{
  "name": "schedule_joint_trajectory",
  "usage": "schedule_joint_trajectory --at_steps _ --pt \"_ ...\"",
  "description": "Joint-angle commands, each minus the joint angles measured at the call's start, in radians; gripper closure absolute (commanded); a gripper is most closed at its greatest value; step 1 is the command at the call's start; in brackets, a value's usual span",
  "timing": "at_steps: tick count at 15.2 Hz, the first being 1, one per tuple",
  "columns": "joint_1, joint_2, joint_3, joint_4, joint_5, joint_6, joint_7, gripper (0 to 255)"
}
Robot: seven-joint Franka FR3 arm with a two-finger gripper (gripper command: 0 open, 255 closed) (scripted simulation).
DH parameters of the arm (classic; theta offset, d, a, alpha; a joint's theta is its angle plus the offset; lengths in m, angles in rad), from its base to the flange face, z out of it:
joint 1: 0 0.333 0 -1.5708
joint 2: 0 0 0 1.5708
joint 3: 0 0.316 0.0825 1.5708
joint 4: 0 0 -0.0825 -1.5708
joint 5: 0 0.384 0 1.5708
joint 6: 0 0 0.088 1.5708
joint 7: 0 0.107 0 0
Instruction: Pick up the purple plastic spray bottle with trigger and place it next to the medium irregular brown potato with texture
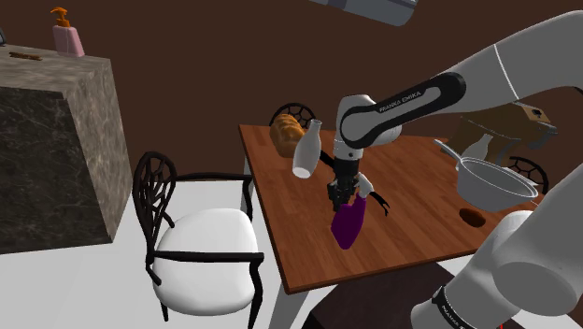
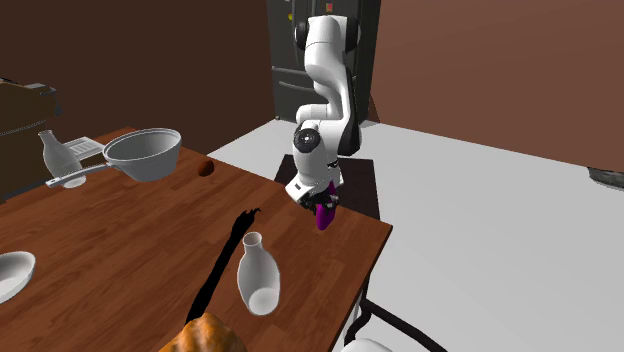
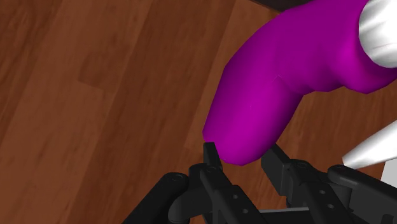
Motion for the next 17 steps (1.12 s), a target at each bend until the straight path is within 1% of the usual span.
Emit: schedule_joint_trajectory --at_steps 1,2,17 --pt "0.0 0.0 0.0 -0.001 0.0 -0.001 0.0 255" --pt "0.0 0.001 0.0 -0.001 0.0 0.0 0.0 255" --pt "-0.003 -0.127 0.001 0.087 -0.017 -0.214 0.026 255"
